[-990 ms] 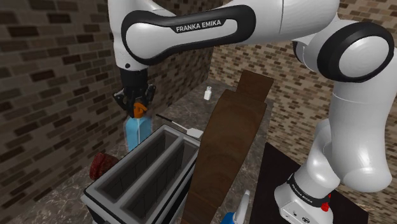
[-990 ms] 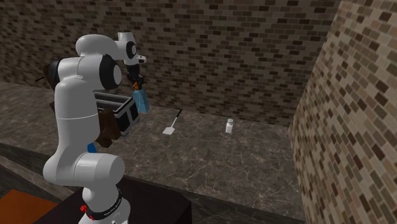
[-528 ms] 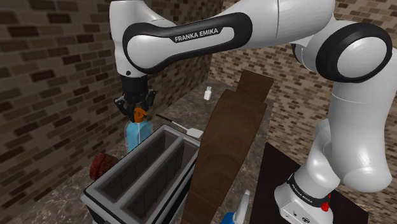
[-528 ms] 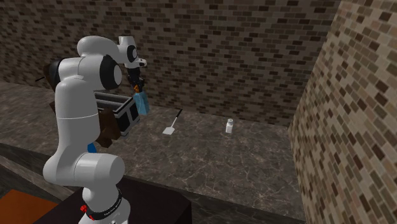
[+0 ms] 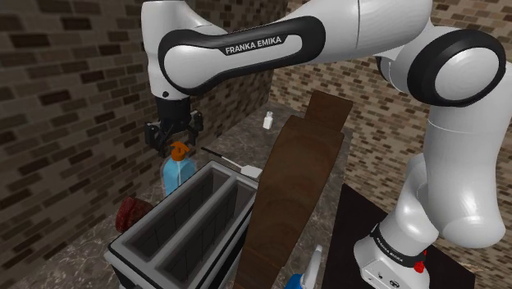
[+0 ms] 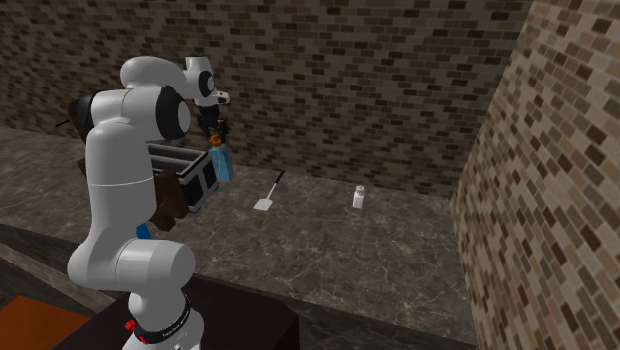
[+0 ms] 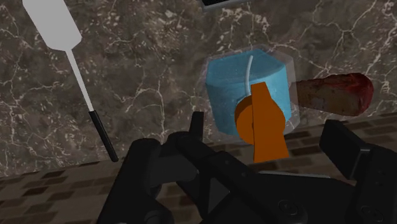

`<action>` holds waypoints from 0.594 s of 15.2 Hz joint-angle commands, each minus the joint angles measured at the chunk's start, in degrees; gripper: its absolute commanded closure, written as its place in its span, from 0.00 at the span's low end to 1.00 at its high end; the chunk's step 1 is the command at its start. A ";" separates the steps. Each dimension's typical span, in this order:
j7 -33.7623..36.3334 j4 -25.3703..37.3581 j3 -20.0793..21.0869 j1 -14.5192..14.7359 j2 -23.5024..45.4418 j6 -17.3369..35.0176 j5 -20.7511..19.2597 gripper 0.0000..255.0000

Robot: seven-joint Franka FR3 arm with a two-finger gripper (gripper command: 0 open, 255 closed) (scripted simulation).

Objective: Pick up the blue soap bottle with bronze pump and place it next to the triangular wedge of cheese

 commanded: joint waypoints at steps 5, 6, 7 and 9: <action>-0.10 4.75 0.07 0.07 -0.70 -5.45 0.11 0.00; -0.12 6.19 0.08 0.10 -0.76 -6.94 0.13 0.00; -0.12 6.19 0.08 0.10 -0.76 -6.94 0.13 0.00; -0.12 6.18 0.08 0.10 -0.76 -6.94 0.13 0.00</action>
